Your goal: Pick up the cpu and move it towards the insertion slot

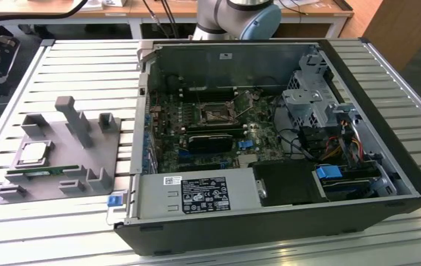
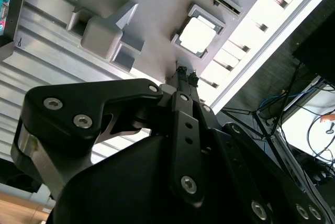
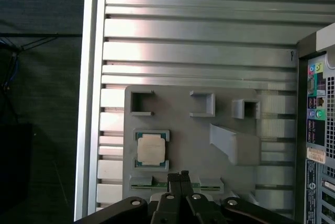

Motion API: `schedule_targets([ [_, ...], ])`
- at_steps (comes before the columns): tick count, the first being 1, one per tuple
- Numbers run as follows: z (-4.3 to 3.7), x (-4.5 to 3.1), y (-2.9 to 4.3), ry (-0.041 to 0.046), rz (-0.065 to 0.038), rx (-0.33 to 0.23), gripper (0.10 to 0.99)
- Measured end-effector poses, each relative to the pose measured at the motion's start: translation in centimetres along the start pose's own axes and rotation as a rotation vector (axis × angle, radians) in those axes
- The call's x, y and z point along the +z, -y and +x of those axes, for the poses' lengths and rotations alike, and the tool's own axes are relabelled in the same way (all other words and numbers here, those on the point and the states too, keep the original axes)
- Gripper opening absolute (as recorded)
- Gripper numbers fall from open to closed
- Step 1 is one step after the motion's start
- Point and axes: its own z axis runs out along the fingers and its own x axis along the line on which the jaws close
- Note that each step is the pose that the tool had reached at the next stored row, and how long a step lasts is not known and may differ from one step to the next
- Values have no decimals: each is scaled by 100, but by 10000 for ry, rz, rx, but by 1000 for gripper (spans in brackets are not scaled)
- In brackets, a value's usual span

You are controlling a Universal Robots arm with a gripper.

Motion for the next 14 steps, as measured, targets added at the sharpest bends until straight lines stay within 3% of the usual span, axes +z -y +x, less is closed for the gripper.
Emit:
schedule_targets([
  [14, 4, 38, 2, 1, 0, 0, 106],
])
